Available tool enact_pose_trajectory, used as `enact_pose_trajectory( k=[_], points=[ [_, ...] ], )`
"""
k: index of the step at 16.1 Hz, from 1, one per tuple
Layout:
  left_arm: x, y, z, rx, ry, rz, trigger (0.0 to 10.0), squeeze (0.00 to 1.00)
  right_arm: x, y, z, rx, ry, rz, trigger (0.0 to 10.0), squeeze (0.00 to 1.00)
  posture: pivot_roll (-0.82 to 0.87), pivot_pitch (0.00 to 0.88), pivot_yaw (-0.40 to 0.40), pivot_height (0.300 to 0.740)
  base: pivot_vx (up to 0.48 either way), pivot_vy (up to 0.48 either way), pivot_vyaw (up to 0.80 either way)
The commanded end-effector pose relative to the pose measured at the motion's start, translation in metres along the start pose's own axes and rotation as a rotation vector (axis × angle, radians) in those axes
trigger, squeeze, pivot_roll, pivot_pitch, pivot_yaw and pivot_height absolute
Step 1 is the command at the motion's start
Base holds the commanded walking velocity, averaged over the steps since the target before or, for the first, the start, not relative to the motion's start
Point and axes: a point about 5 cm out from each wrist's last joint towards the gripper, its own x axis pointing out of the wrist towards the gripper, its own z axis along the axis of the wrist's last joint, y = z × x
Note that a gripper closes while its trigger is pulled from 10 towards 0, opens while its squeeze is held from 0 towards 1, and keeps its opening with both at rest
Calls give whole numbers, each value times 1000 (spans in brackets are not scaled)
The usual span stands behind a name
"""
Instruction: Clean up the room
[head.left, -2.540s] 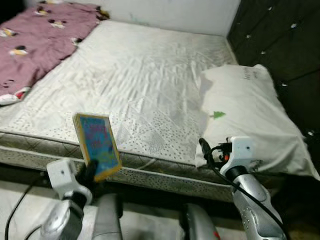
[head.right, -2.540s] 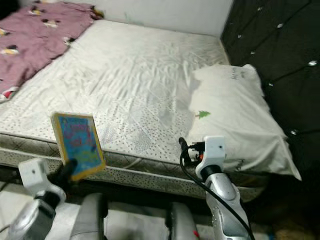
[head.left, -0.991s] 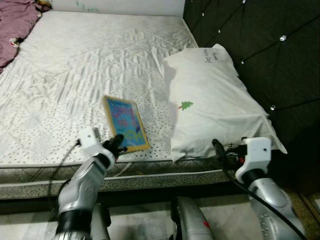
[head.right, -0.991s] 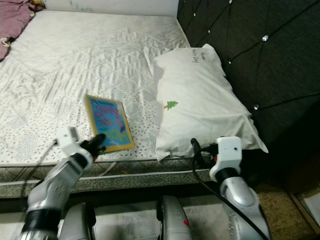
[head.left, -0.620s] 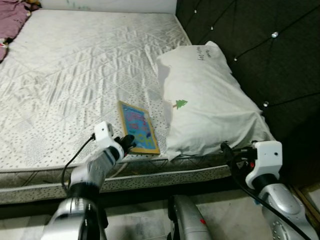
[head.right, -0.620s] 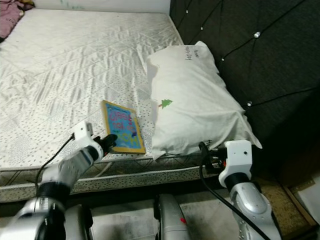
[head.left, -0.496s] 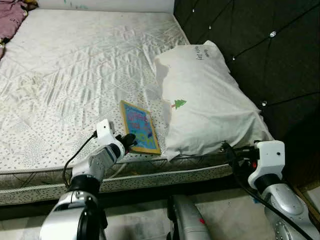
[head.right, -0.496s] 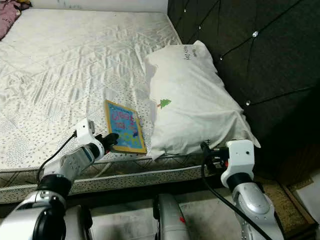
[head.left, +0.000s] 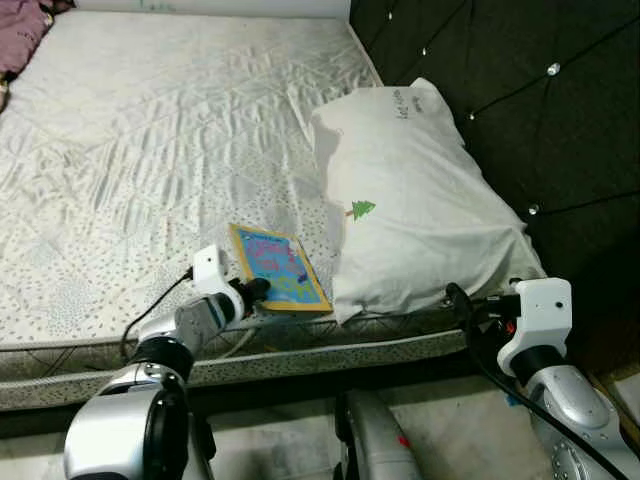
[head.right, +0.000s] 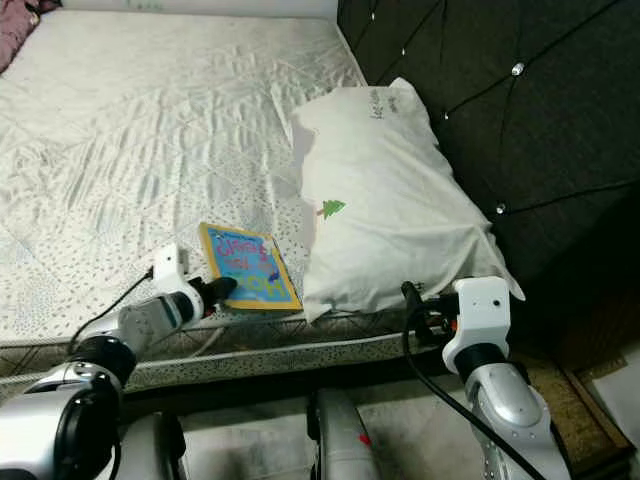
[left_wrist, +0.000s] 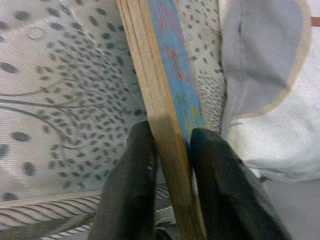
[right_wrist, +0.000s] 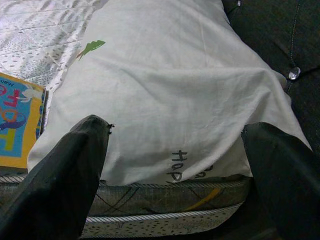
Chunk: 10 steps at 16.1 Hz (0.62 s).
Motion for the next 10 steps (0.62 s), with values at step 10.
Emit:
enact_pose_trajectory(
  k=[10],
  points=[
    [-20,29,54,115,-213,198,10000,1000,5,-2,4,-7,-8,-11,10000,0,-282,117,-98,591,0,0,0]
  ],
)
